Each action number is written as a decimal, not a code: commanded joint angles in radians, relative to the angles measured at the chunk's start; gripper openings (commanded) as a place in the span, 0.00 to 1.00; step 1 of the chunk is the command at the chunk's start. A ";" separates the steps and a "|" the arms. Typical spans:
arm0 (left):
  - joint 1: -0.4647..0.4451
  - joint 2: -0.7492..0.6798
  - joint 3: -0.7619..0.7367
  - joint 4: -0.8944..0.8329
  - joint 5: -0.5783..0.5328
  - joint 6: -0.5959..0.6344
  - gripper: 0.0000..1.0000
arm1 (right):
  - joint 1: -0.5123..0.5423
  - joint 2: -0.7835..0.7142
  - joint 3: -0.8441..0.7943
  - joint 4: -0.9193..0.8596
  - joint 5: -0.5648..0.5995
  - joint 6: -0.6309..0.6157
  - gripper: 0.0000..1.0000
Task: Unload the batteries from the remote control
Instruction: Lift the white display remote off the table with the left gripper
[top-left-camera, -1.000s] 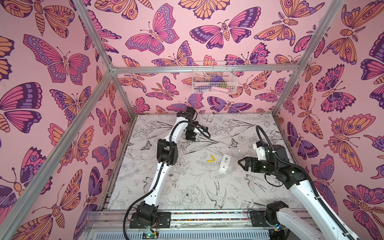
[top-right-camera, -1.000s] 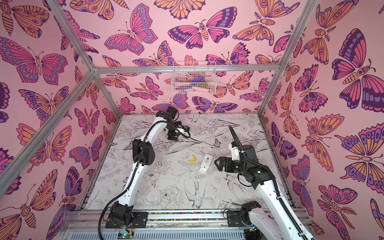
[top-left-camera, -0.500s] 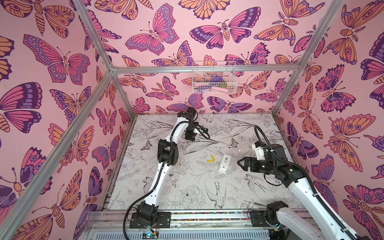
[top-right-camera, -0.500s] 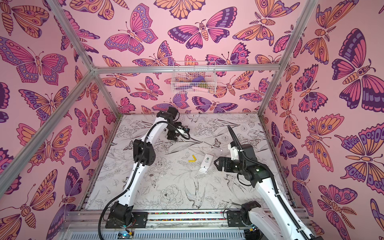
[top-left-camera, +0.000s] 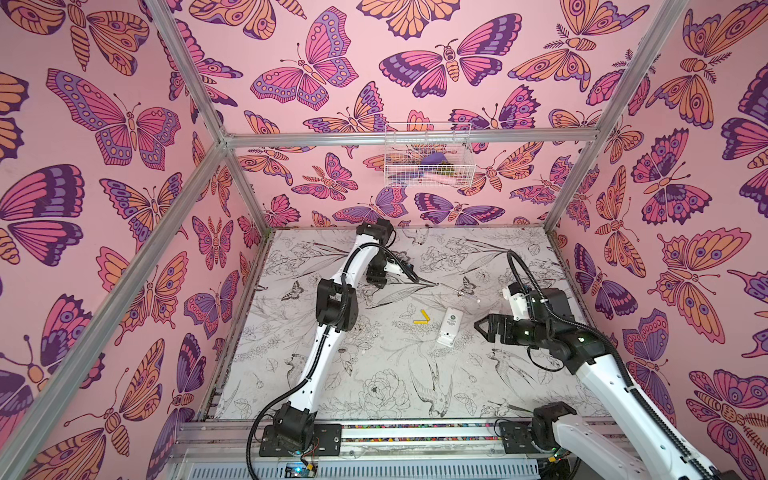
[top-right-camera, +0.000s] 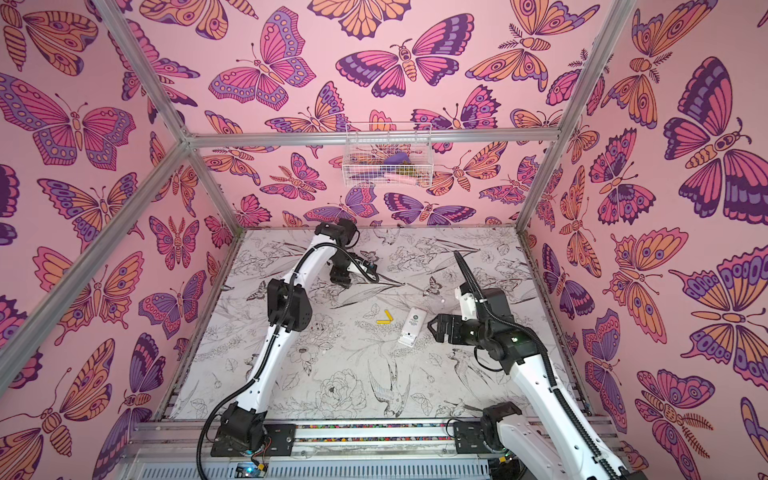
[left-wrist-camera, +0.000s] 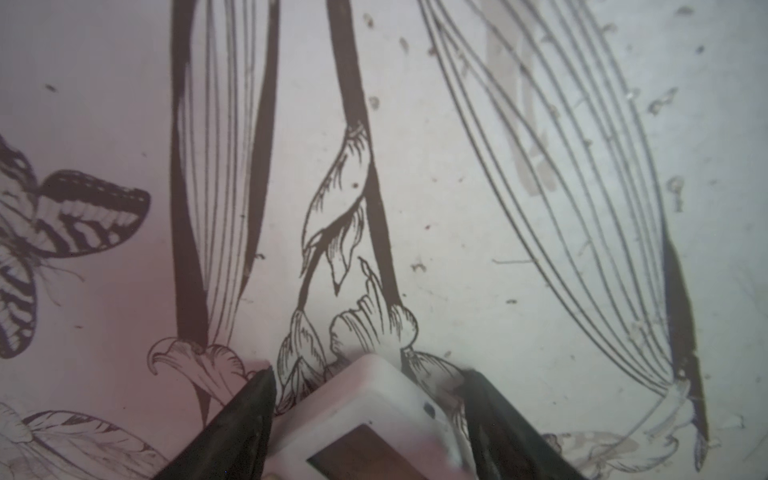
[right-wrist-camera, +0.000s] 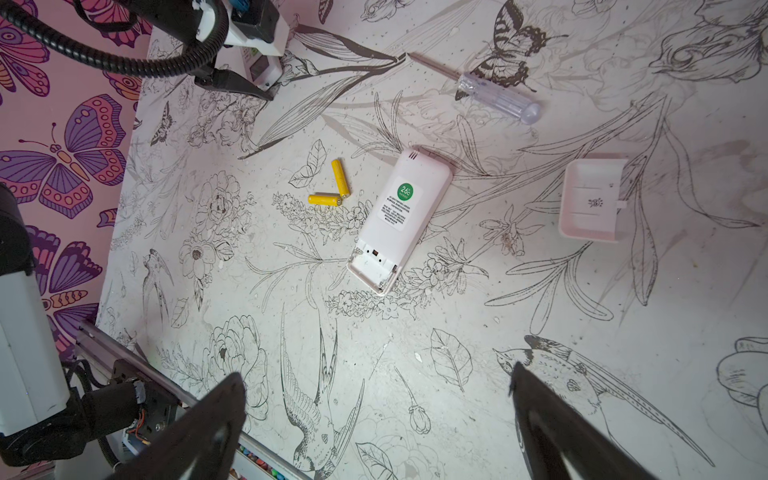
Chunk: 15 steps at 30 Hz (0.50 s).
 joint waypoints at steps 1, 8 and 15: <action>0.005 0.041 -0.032 -0.059 -0.067 0.038 0.80 | -0.003 -0.007 0.025 0.005 -0.012 -0.012 1.00; 0.009 -0.027 -0.068 0.011 -0.050 0.199 0.97 | -0.004 -0.013 0.008 0.006 -0.007 -0.014 1.00; 0.005 -0.026 -0.104 0.039 -0.155 0.414 0.99 | -0.005 -0.014 0.005 0.012 -0.007 -0.014 1.00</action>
